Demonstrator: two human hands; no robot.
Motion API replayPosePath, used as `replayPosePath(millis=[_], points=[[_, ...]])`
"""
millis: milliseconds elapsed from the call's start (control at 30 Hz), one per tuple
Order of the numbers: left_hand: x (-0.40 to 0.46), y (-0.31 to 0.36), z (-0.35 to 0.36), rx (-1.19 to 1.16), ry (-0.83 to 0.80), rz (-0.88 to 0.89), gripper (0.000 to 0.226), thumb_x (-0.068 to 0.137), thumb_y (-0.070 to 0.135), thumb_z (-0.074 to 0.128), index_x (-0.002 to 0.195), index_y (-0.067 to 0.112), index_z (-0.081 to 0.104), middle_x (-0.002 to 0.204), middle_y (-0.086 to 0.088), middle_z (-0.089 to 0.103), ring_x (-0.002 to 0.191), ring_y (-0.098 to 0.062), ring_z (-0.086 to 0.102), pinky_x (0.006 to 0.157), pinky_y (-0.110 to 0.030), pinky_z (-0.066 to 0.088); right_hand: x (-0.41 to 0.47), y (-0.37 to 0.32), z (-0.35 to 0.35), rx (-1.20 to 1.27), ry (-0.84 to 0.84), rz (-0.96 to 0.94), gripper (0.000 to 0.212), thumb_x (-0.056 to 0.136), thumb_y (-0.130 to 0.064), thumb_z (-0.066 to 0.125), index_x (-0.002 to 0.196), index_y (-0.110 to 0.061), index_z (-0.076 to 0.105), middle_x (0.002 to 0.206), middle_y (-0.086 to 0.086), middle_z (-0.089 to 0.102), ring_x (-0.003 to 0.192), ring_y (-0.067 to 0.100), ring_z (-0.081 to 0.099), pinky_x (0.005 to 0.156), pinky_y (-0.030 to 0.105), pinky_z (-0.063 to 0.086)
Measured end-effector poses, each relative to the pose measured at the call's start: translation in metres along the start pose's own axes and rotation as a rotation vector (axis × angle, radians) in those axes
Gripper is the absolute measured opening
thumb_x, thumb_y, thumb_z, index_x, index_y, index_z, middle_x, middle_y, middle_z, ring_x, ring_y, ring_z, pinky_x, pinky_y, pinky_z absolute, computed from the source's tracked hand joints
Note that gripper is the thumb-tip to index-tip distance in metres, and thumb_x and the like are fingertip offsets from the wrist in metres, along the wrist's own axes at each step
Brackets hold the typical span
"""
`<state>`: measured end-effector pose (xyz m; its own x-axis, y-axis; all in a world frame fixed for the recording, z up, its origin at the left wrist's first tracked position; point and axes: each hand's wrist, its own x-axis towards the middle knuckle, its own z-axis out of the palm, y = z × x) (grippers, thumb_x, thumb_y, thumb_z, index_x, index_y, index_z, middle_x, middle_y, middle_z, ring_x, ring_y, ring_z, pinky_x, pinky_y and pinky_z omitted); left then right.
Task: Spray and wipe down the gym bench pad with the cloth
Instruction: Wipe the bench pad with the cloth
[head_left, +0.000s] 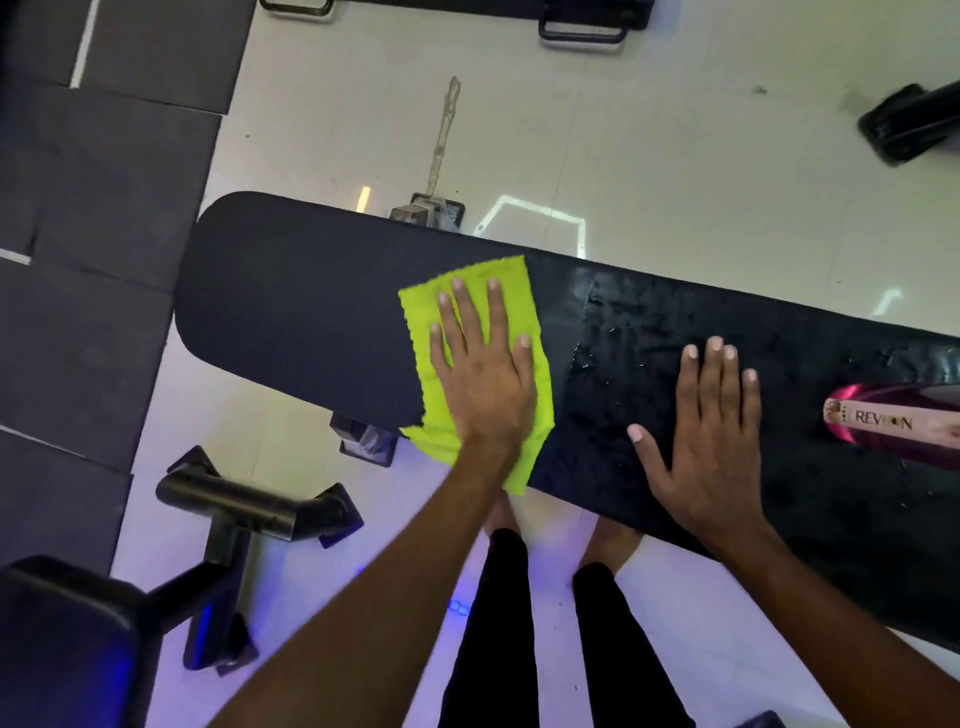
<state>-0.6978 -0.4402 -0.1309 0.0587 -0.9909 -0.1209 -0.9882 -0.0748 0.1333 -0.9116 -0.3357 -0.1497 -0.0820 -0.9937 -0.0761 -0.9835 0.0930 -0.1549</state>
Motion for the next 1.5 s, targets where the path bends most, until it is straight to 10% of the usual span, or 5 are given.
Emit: replayPosePath(millis=[267,567,767,1000,1500], points=[[0.053,0.048,-0.003,0.067,-0.132,0.603,0.063,0.109,0.05,0.018,0.168,0.03,0.011,0.177,-0.007,0.005,0.164,-0.029,0.004,0.13,-0.051,0.015,-0.004,0.0,0.001,-0.009,-0.002,-0.015,0.09,0.104,-0.059,0.03,0.167,0.0,0.005,0.176,0.022,0.001,0.165,0.038,0.002,0.133,0.058,0.009],[-0.031,0.057,0.008,-0.01,-0.048,0.065,0.068,0.109,0.046,0.027,0.168,0.021,0.005,0.176,-0.017,-0.002,0.163,-0.039,-0.002,0.131,-0.057,0.009,-0.022,0.009,-0.003,-0.024,-0.017,0.018,0.088,0.104,-0.057,0.028,0.167,0.001,0.006,0.176,0.023,0.001,0.165,0.039,0.002,0.132,0.06,0.012],[0.056,0.064,0.002,0.067,-0.108,0.678,0.065,0.109,0.052,0.023,0.168,0.027,0.015,0.177,-0.01,0.009,0.164,-0.03,0.008,0.13,-0.051,0.015,-0.022,0.011,0.001,-0.023,-0.012,0.014,0.089,0.104,-0.058,0.031,0.167,0.0,0.004,0.177,0.022,0.0,0.165,0.037,0.001,0.133,0.058,0.008],[-0.03,0.057,0.009,0.029,-0.046,0.091,0.069,0.109,0.05,0.024,0.168,0.021,0.003,0.175,-0.018,-0.004,0.163,-0.037,-0.004,0.131,-0.056,0.01,-0.033,0.012,-0.003,-0.024,-0.019,0.051,0.088,0.104,-0.057,0.029,0.167,0.001,0.006,0.176,0.023,0.002,0.165,0.039,0.003,0.131,0.062,0.014],[-0.075,0.051,0.016,0.046,-0.03,0.122,0.068,0.109,0.05,0.028,0.168,0.023,0.01,0.175,-0.018,0.003,0.163,-0.04,0.003,0.129,-0.058,0.016,-0.058,0.029,-0.01,0.008,-0.031,0.045,0.085,0.105,-0.054,0.03,0.167,0.001,0.008,0.177,0.02,0.003,0.165,0.036,0.005,0.132,0.06,0.013]])
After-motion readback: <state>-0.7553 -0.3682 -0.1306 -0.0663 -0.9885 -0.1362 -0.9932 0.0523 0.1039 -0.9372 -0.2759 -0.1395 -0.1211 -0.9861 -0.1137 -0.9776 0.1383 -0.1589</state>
